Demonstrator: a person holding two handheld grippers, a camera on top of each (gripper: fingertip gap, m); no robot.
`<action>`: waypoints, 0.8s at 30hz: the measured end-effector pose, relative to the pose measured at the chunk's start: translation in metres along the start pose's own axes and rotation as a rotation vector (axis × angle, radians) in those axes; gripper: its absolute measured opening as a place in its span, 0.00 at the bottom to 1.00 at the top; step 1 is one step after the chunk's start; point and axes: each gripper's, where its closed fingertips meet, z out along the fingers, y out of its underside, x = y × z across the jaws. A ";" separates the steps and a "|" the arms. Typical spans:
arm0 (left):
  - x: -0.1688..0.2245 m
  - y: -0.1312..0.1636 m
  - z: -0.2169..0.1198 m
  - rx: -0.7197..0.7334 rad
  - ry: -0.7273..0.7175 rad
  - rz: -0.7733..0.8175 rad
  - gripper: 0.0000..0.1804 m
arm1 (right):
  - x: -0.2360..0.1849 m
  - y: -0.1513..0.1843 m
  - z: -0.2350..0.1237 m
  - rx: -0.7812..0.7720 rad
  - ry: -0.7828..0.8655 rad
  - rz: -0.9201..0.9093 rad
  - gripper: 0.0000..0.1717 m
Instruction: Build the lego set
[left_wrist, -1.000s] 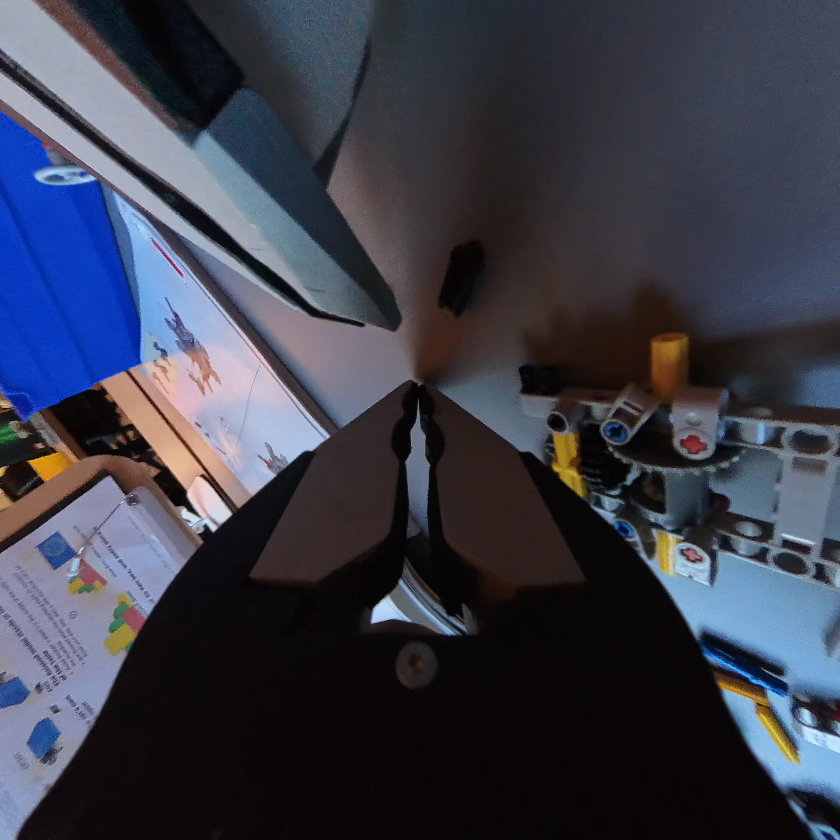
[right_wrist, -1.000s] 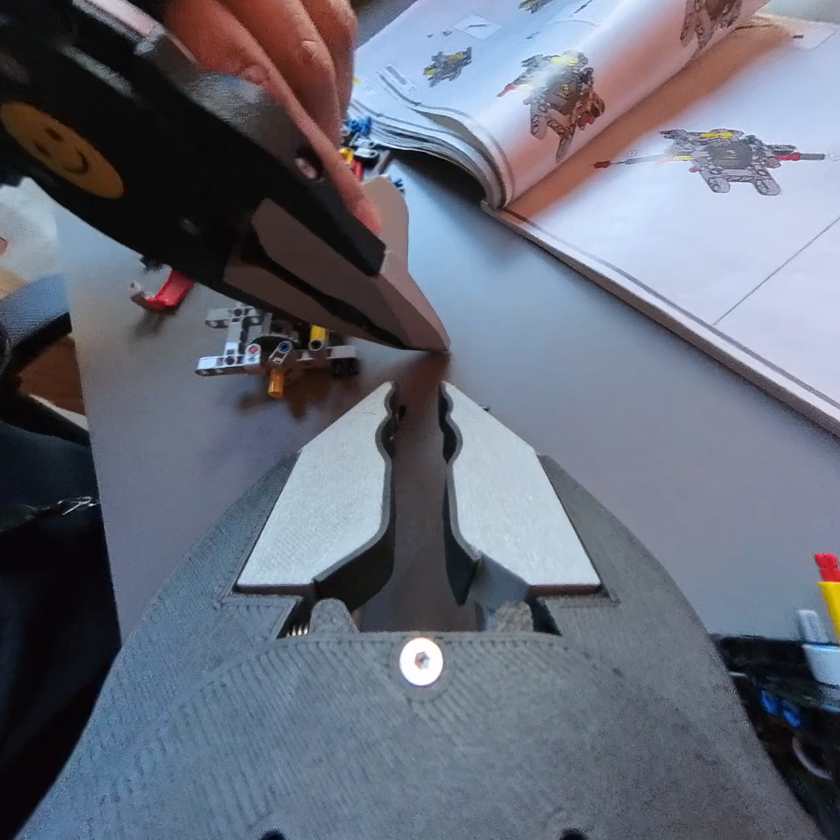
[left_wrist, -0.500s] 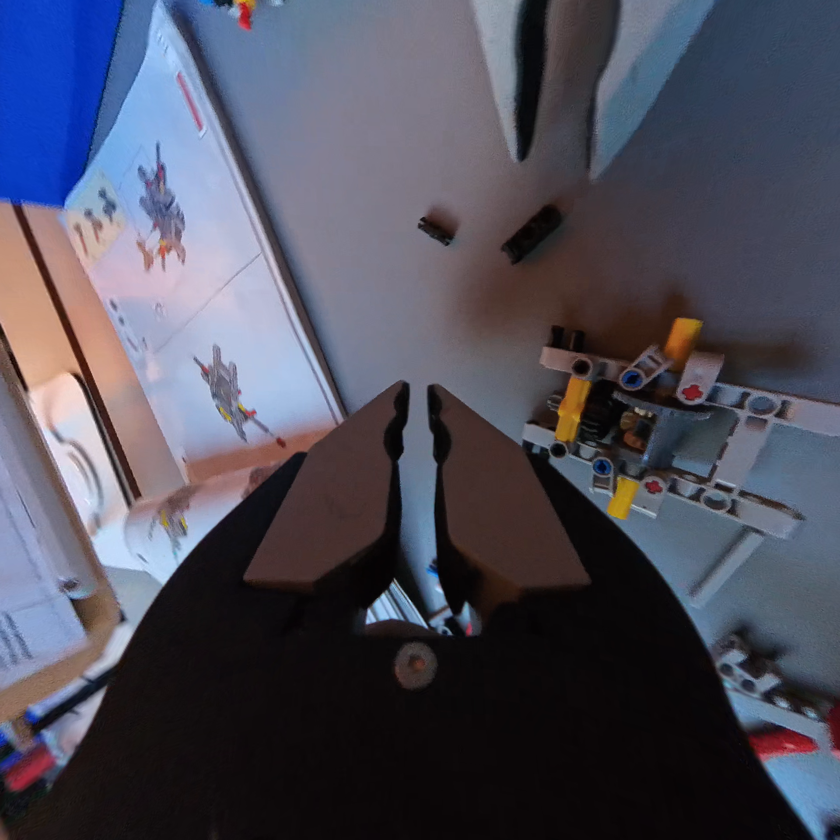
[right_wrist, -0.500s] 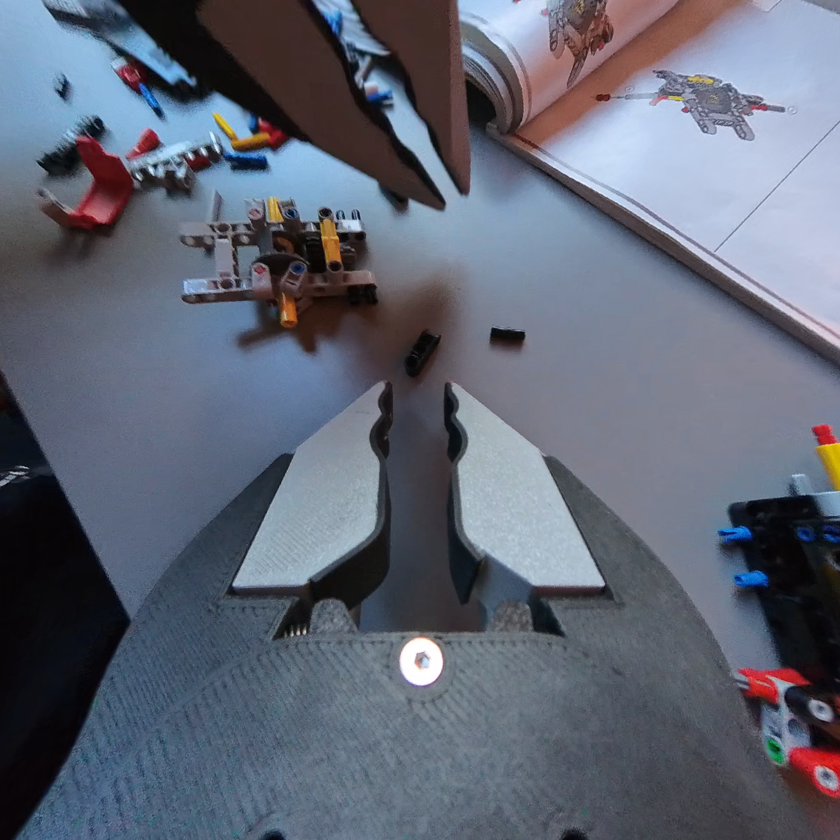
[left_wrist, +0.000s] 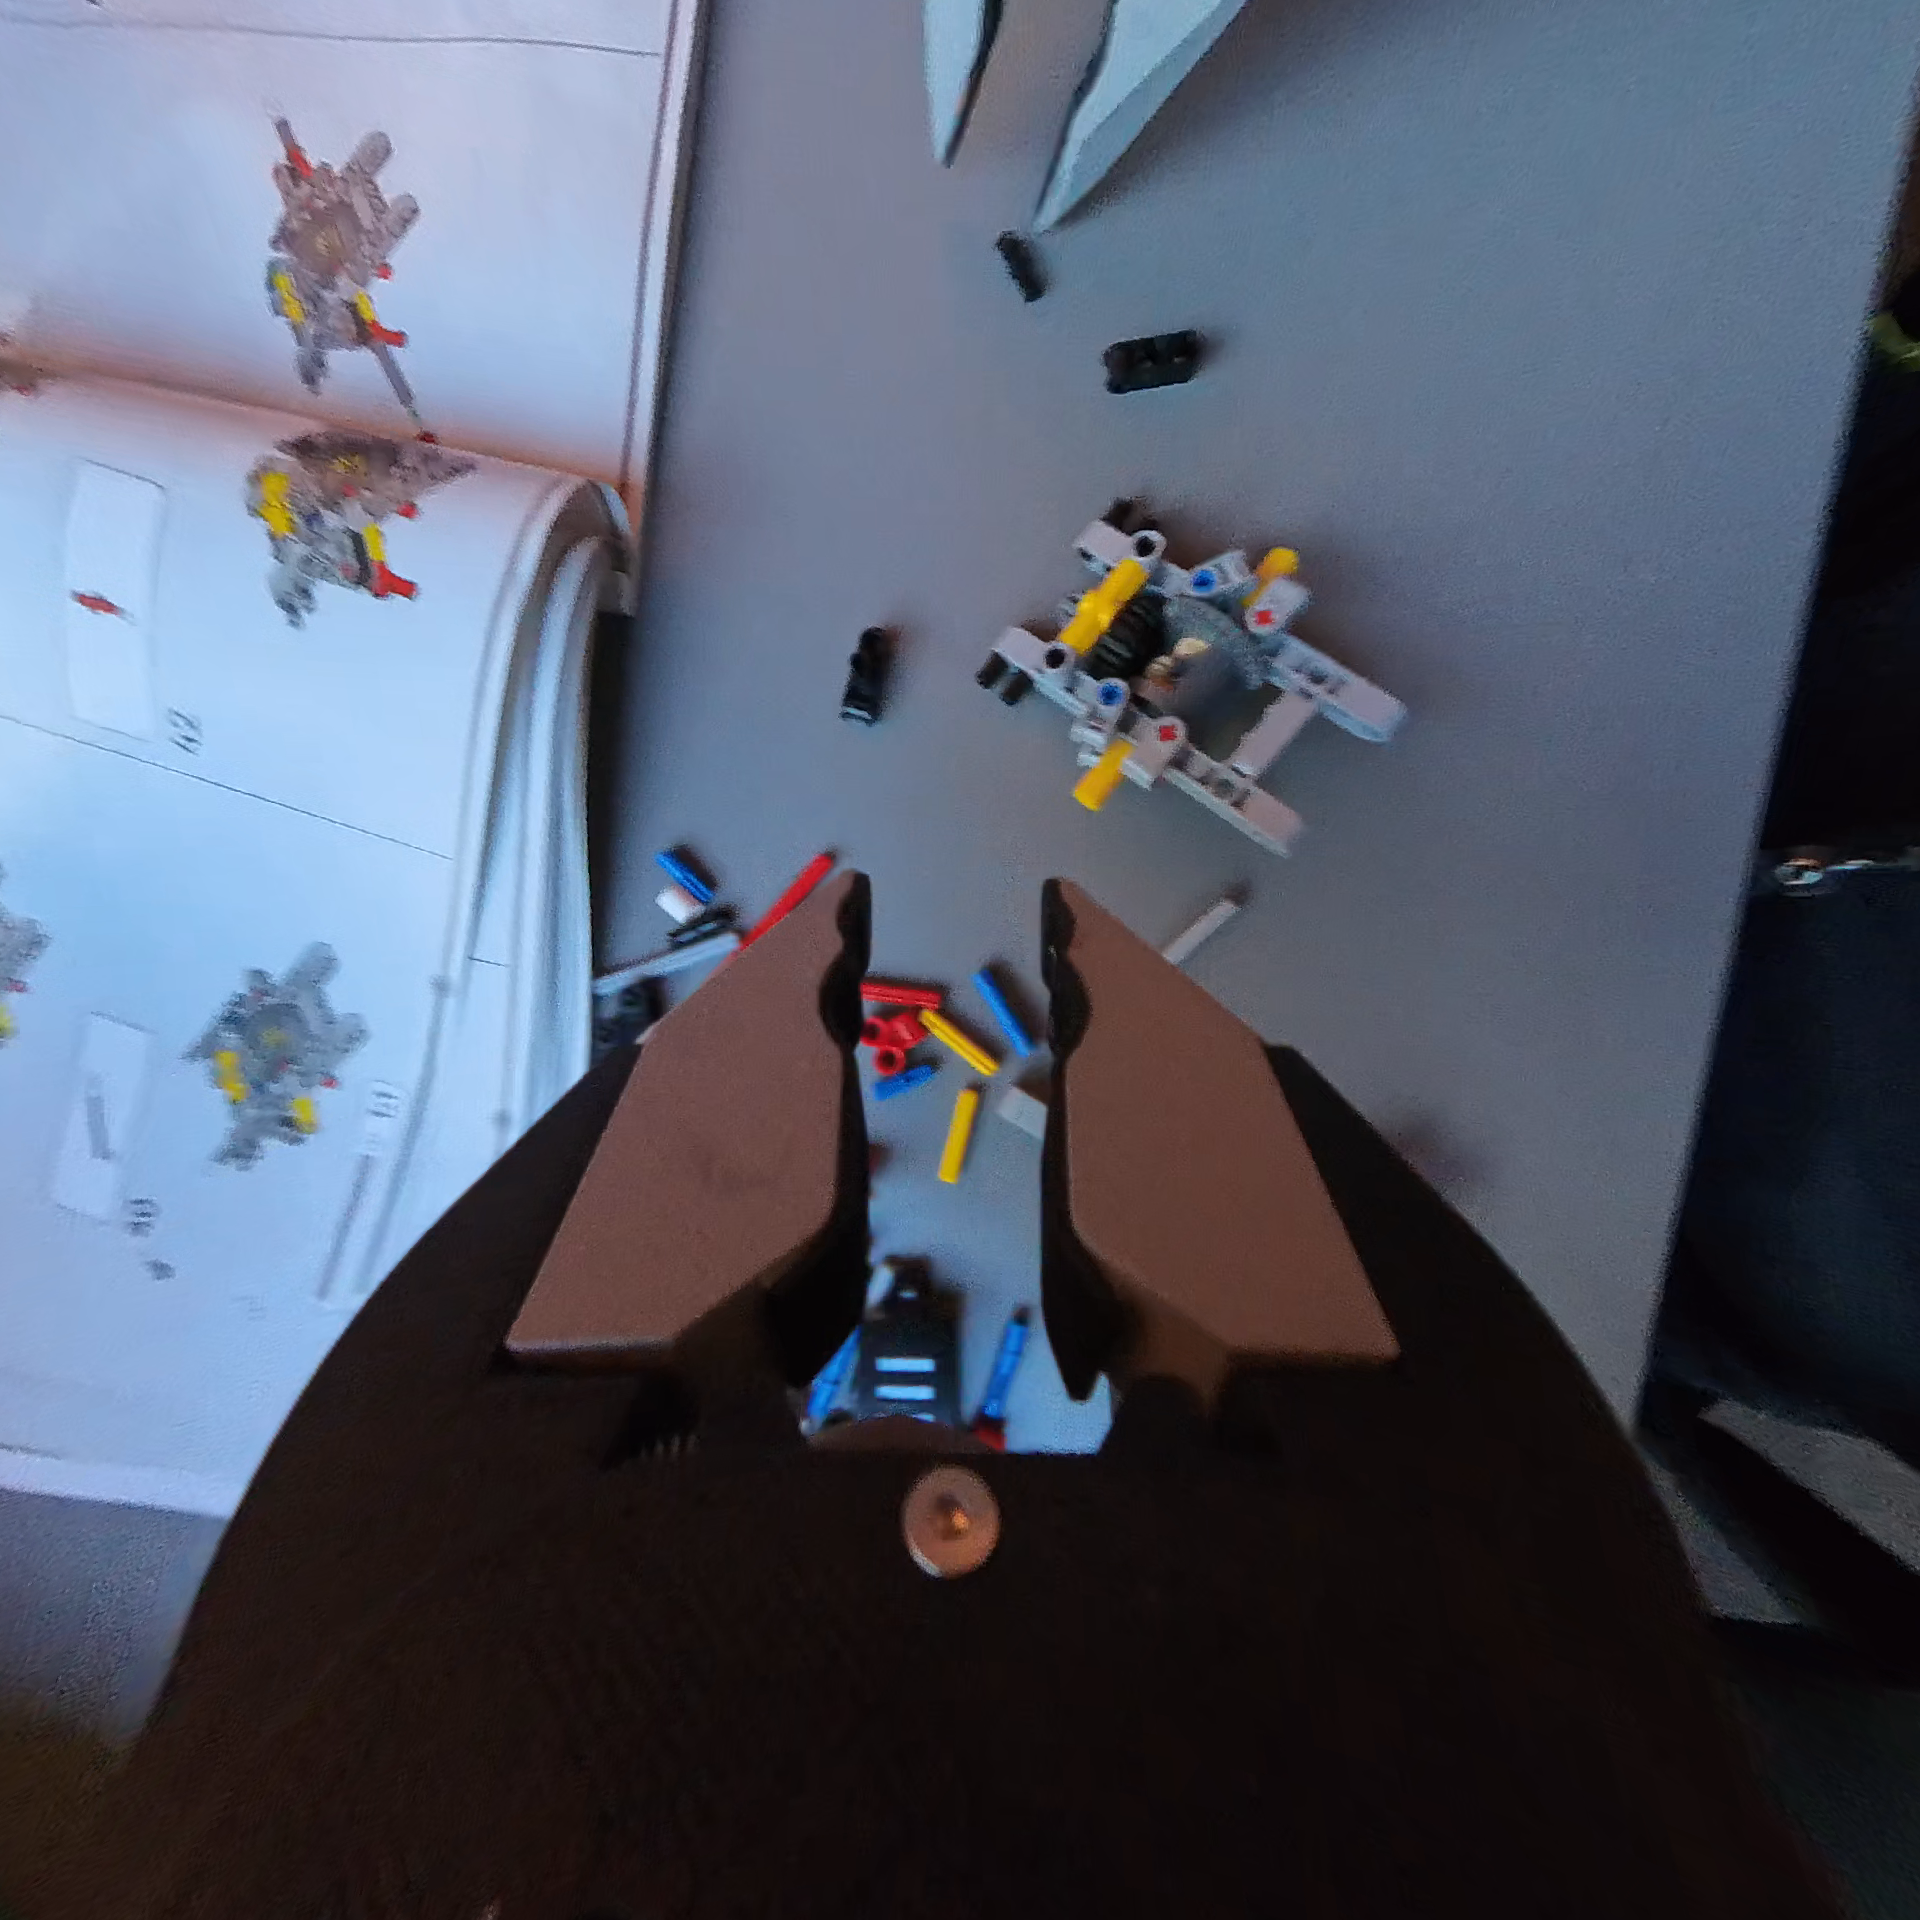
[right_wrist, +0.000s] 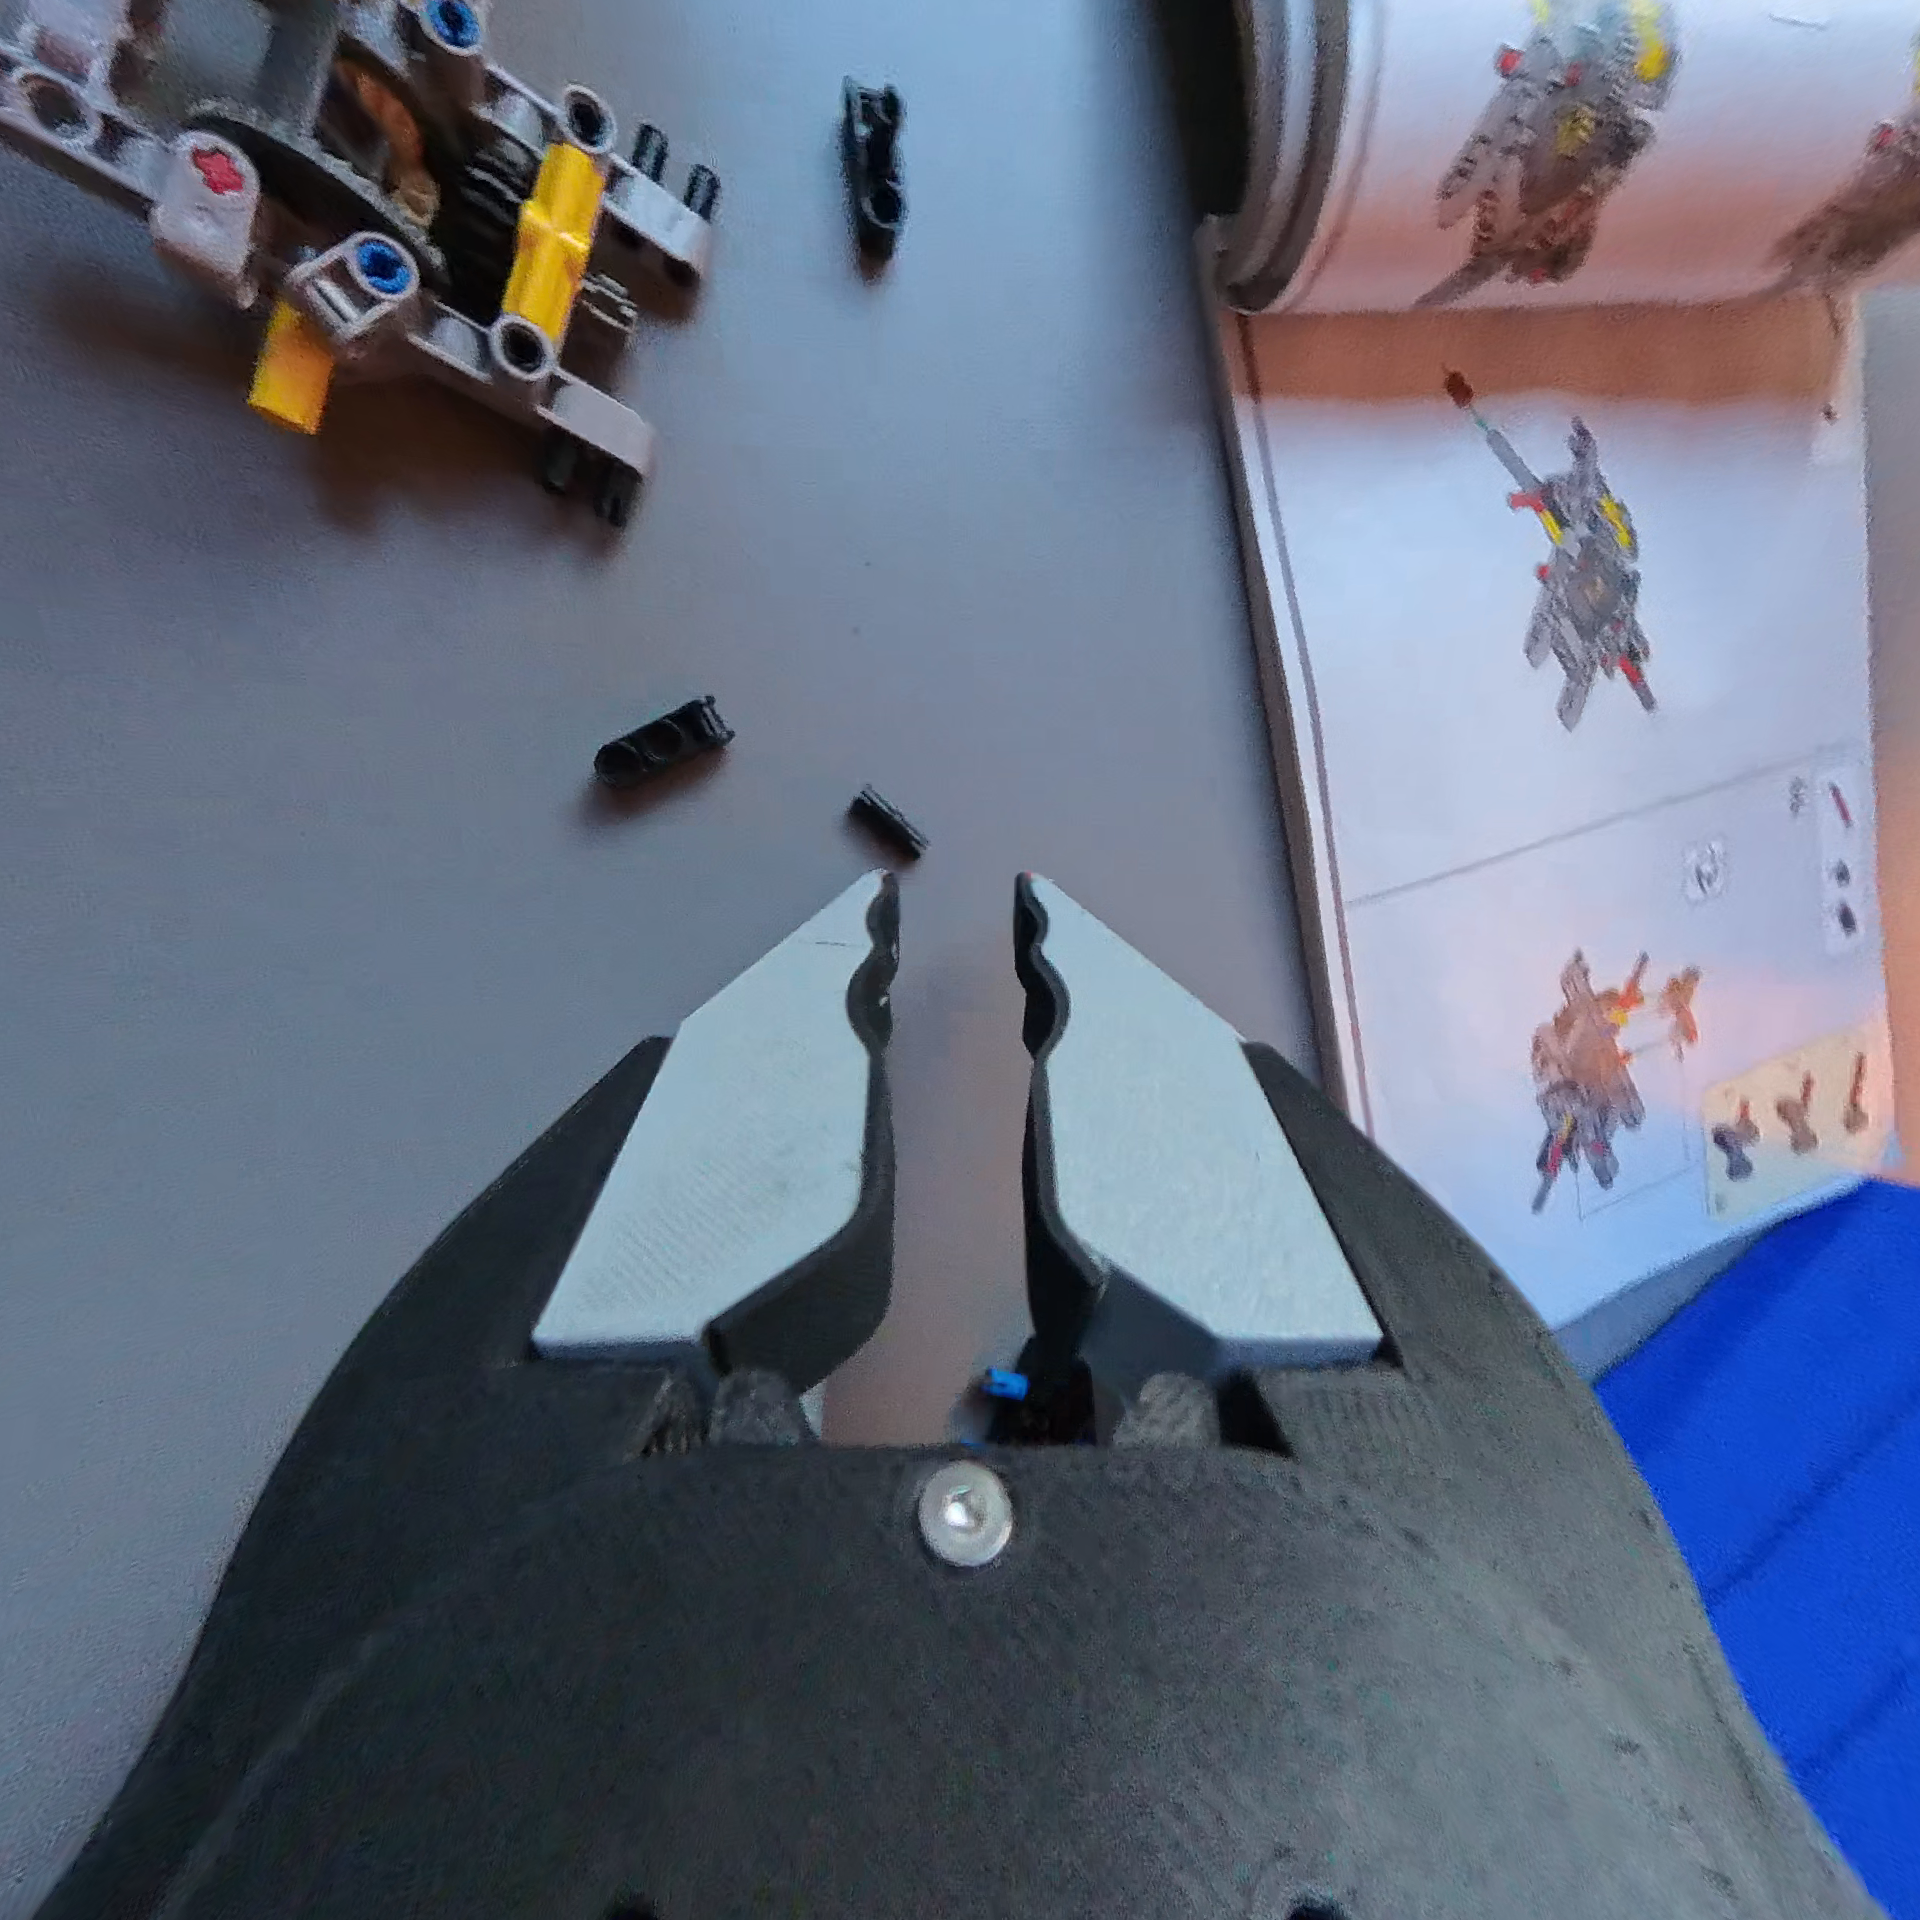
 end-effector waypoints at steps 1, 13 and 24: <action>0.006 0.002 -0.001 0.025 0.023 -0.023 0.17 | 0.000 -0.002 0.002 0.007 -0.029 -0.022 0.11; 0.016 -0.024 0.018 0.178 0.007 -0.023 0.16 | -0.013 -0.008 0.008 0.049 -0.251 0.026 0.00; 0.035 -0.092 0.085 0.097 -0.136 0.516 0.03 | -0.035 -0.026 -0.028 0.231 -0.365 0.370 0.00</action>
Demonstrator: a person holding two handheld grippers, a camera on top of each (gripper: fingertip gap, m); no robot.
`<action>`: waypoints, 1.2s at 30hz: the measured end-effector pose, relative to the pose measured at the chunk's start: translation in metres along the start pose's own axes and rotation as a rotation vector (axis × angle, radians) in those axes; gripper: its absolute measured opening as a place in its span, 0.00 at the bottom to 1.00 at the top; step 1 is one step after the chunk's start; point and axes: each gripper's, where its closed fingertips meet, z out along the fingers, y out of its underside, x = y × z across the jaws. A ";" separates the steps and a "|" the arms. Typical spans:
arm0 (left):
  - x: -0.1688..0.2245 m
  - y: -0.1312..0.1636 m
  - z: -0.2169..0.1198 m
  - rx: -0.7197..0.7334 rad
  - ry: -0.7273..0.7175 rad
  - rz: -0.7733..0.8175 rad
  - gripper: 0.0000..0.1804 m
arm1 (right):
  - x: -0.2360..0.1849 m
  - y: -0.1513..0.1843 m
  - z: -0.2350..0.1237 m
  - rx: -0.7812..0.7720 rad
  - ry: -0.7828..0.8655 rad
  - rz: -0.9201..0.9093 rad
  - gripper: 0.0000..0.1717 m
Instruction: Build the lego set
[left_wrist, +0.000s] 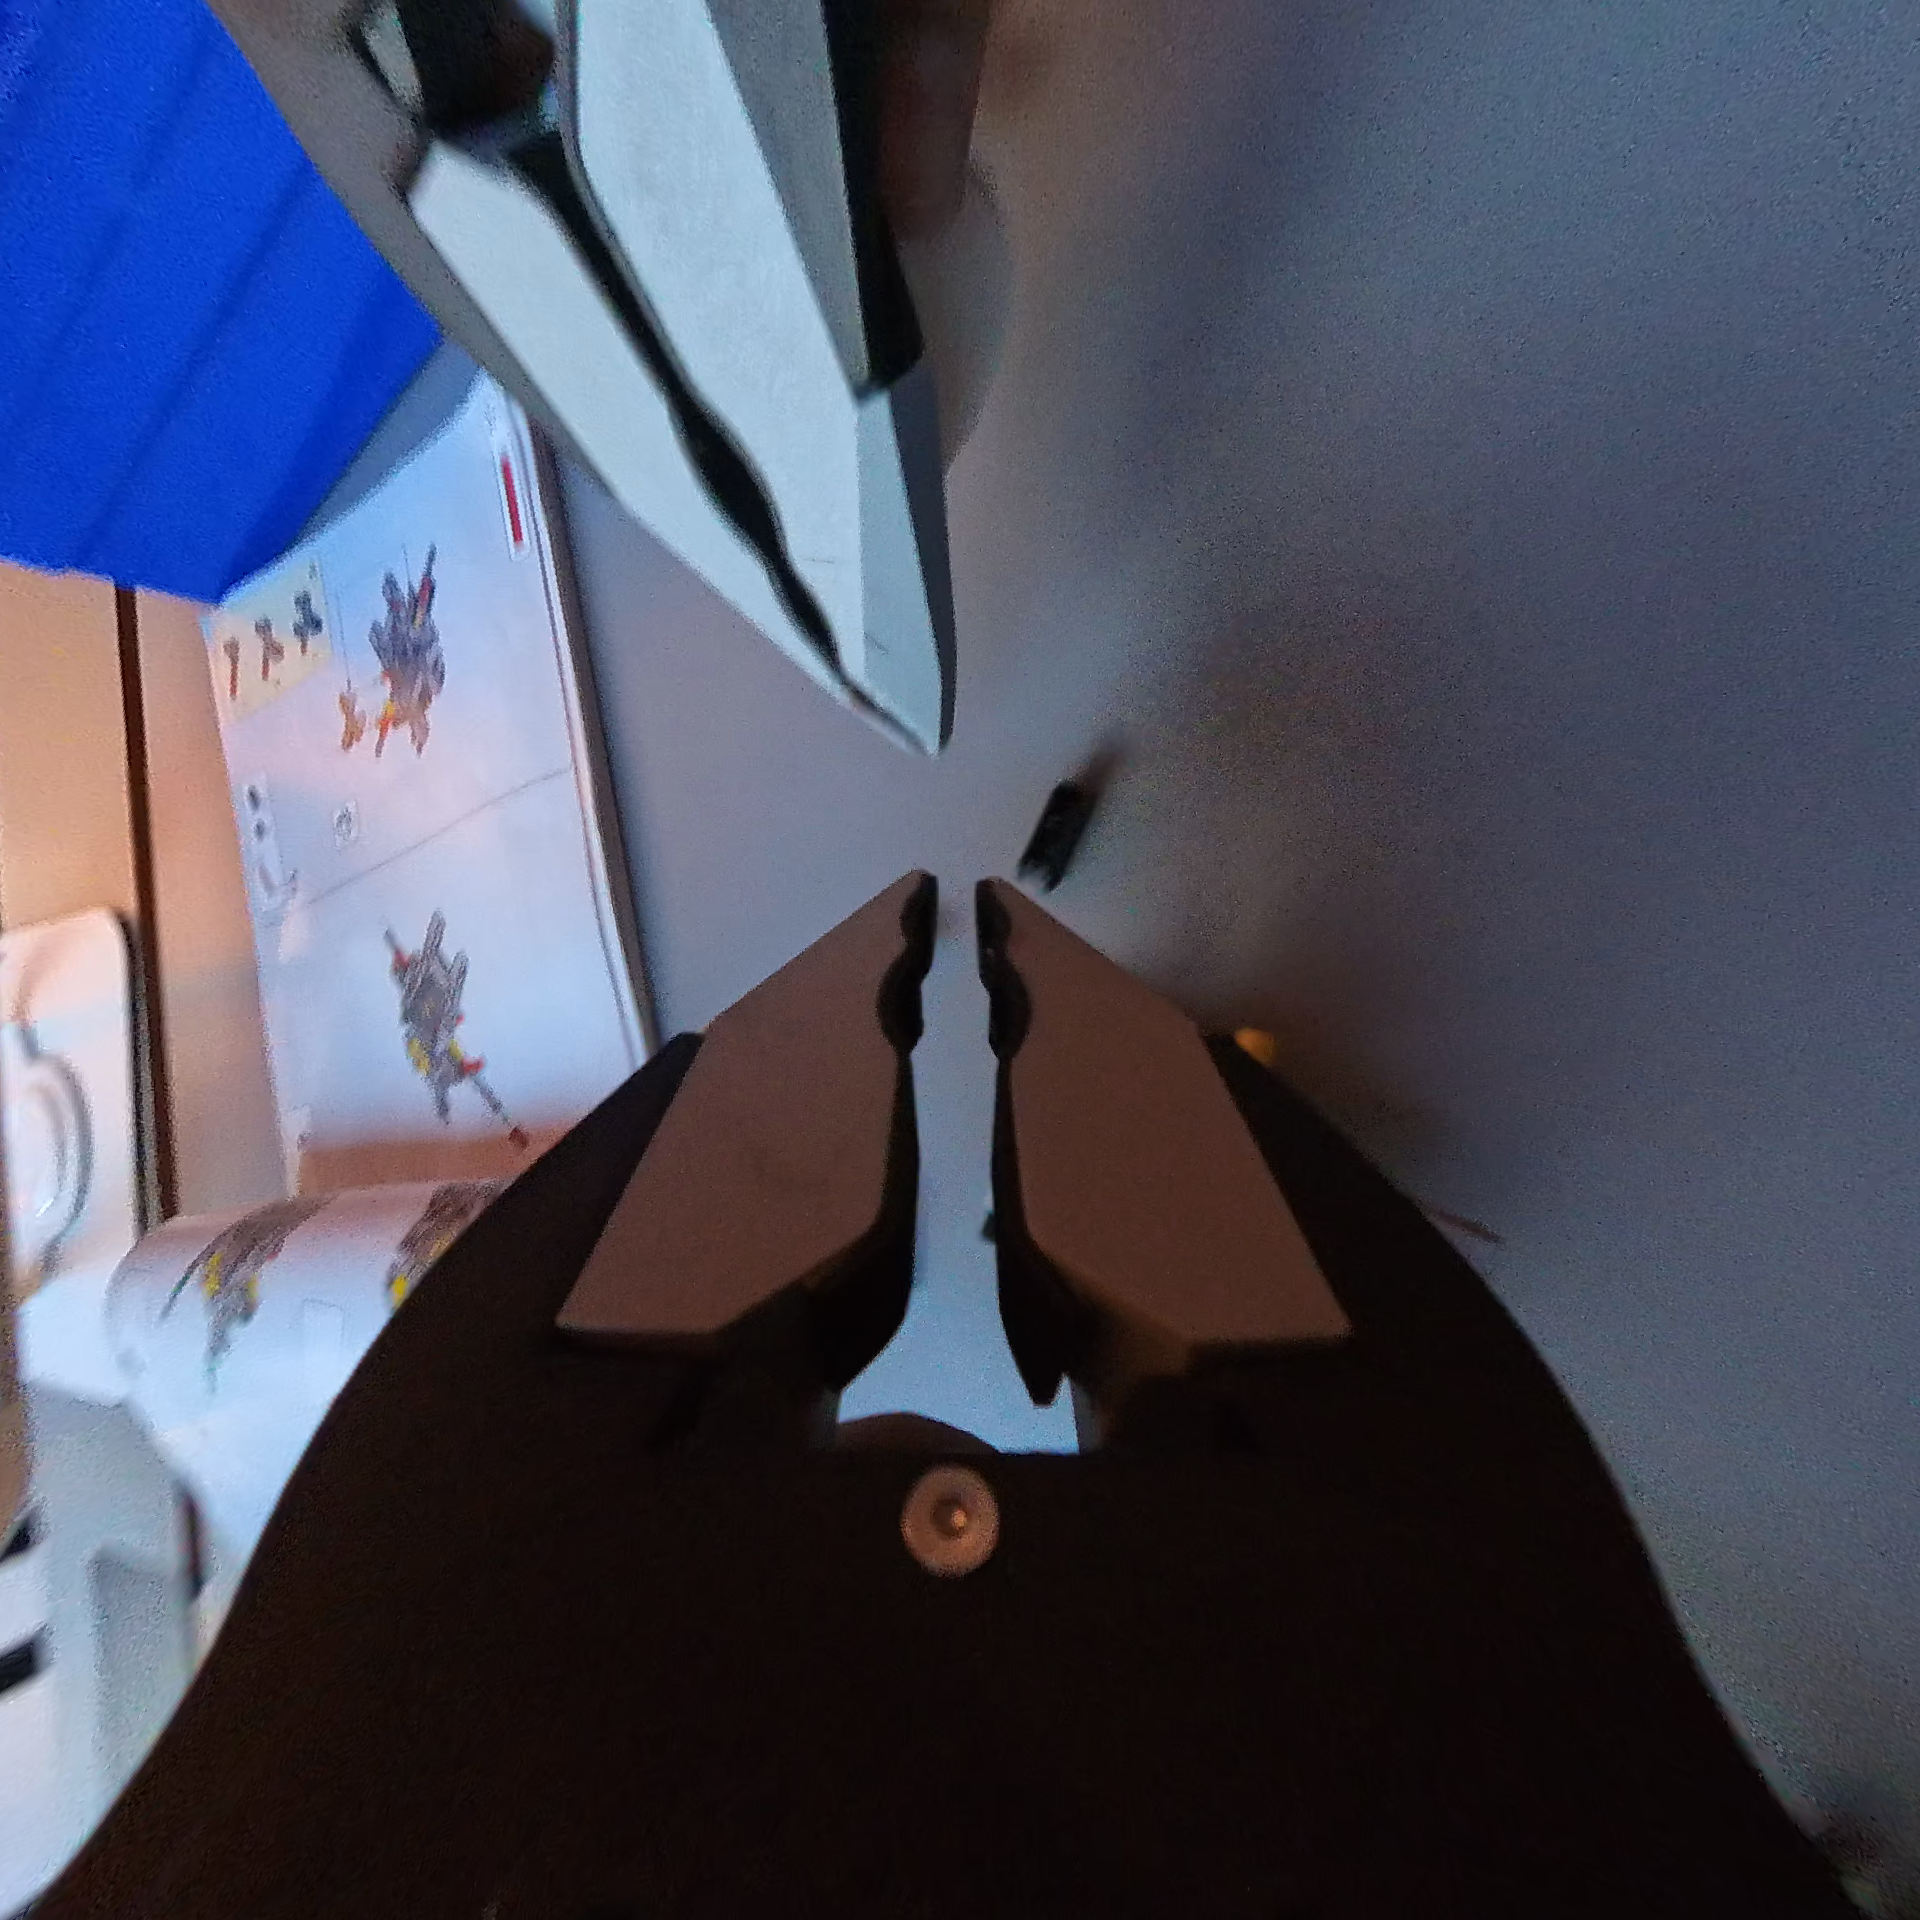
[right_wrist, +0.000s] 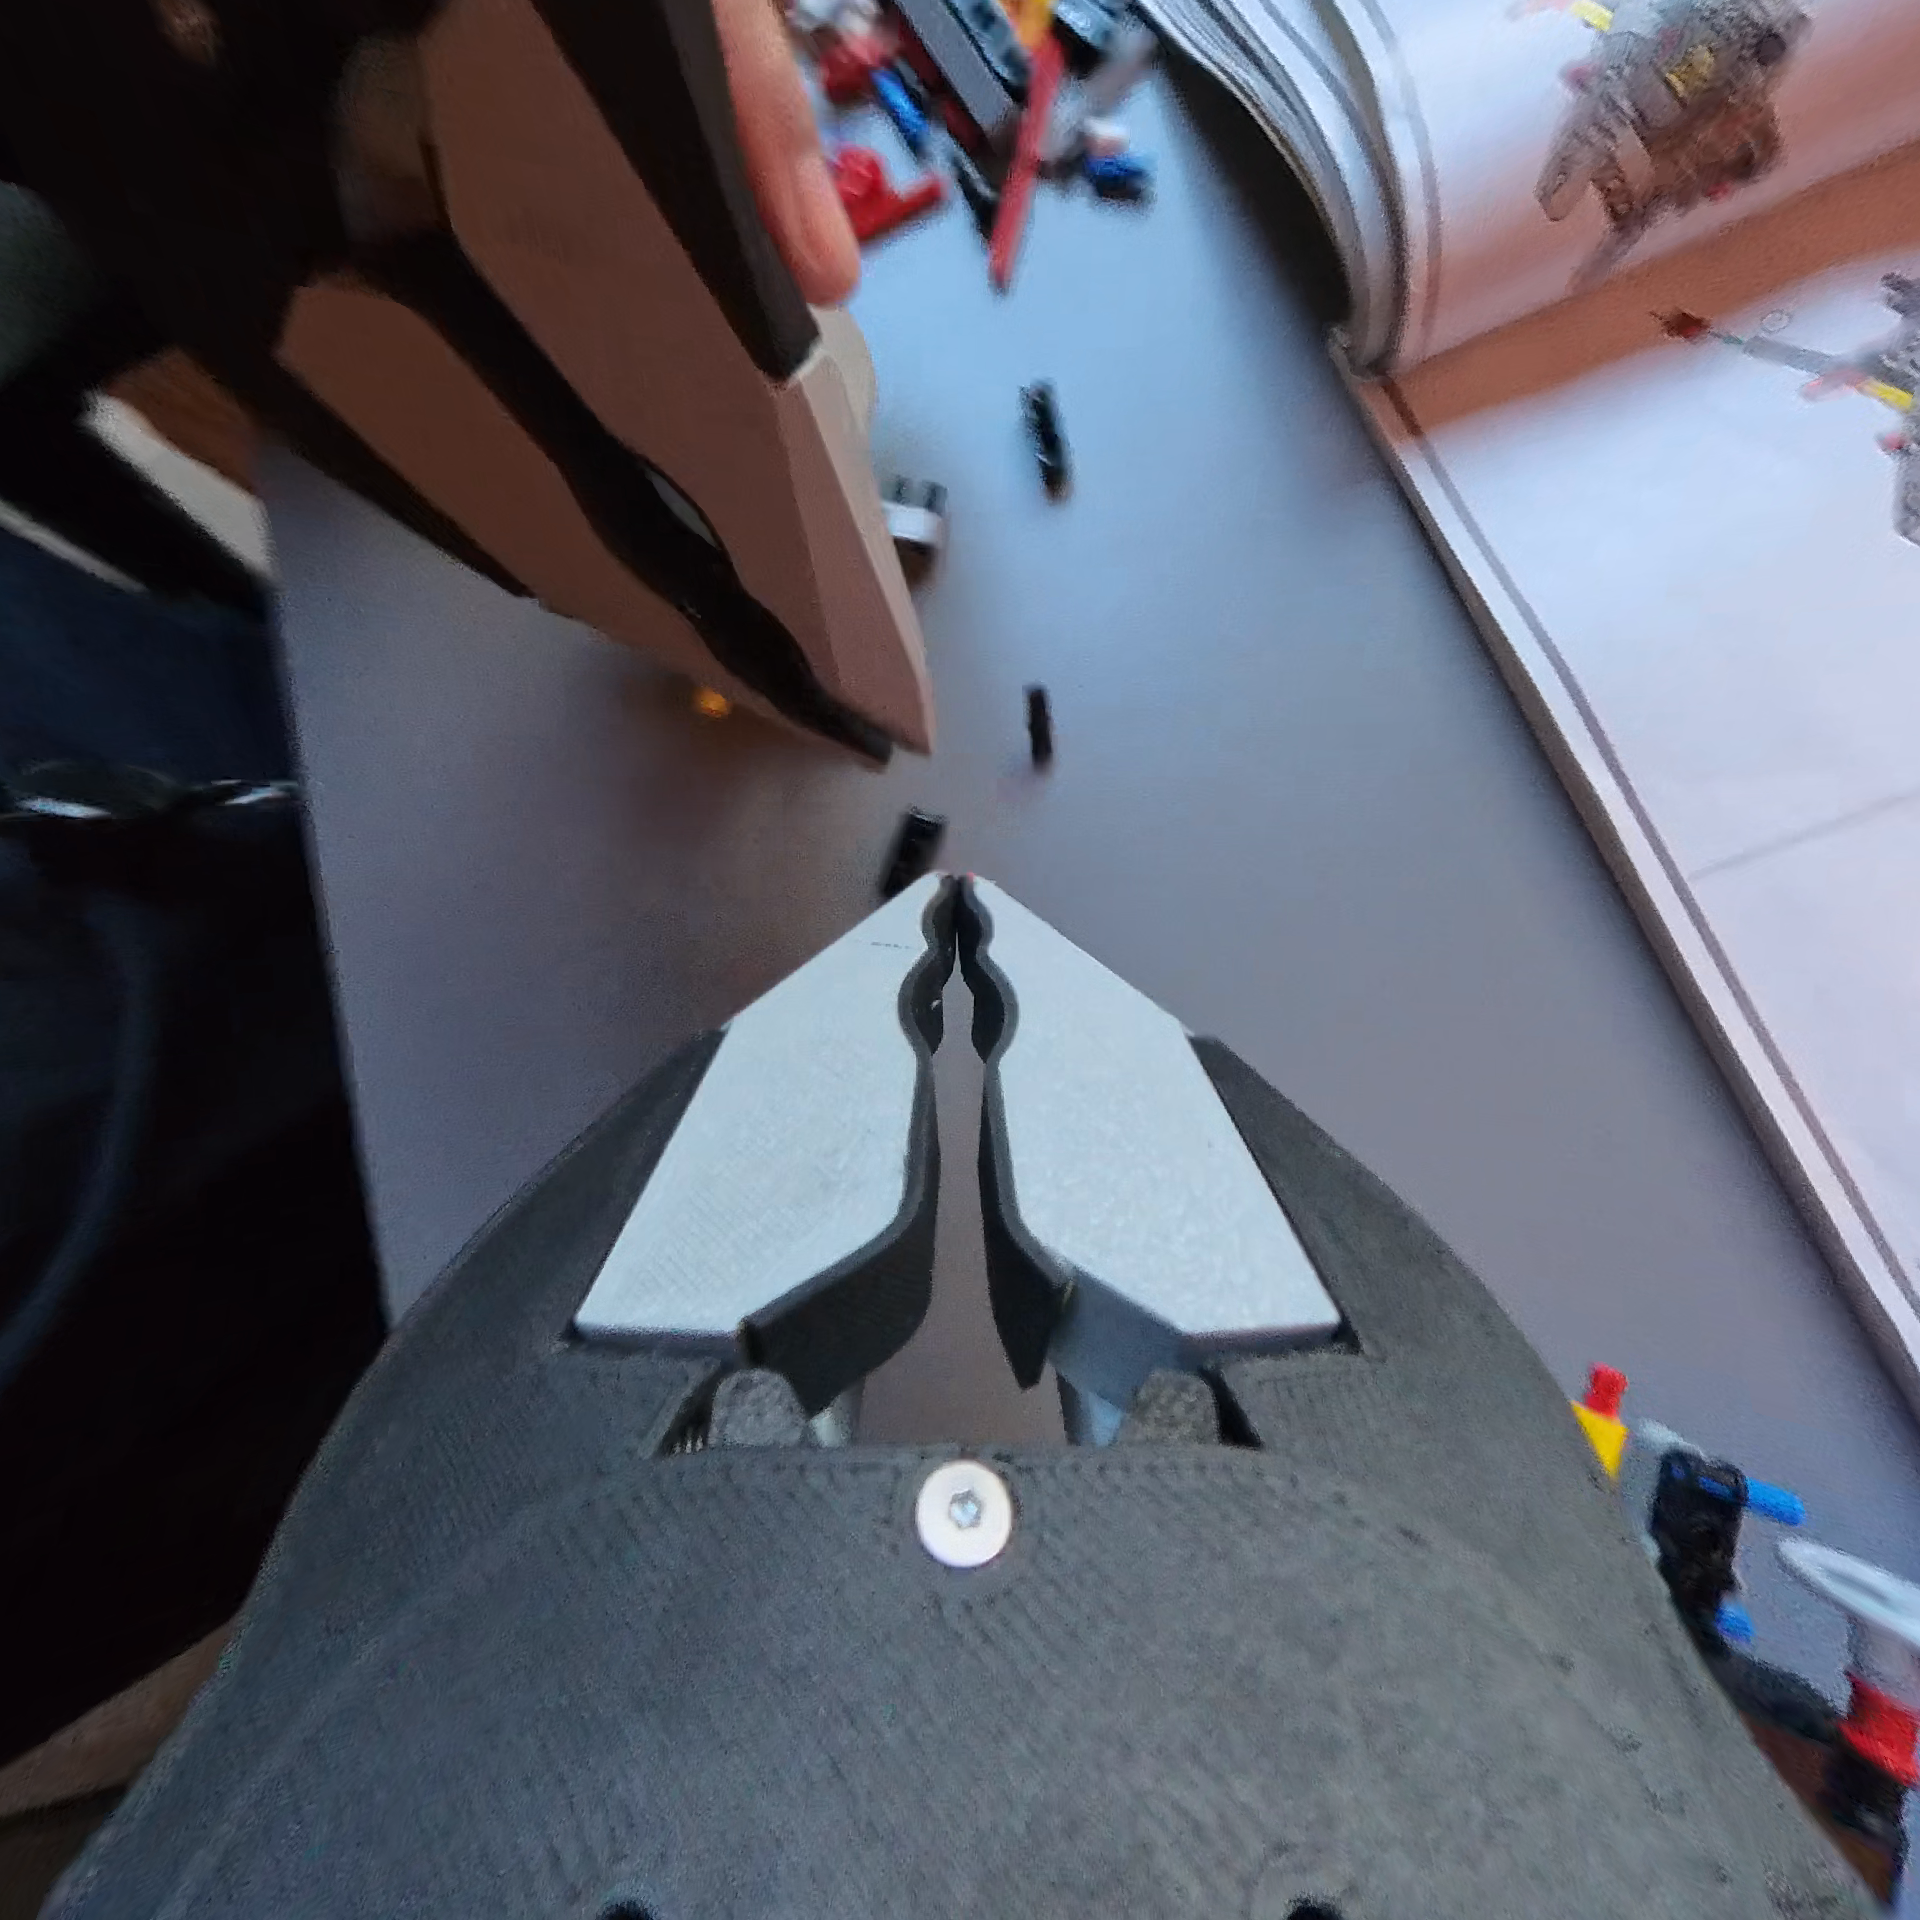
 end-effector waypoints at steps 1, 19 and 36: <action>-0.007 0.011 0.005 -0.071 -0.025 0.010 0.03 | 0.009 0.006 0.002 -0.030 0.051 0.015 0.00; -0.020 0.074 -0.028 -0.024 0.036 -0.432 0.04 | 0.027 -0.025 0.044 0.039 0.164 0.008 0.14; -0.007 0.060 -0.015 -0.001 0.127 -0.364 0.06 | 0.030 -0.024 0.053 -0.155 0.006 -0.387 0.01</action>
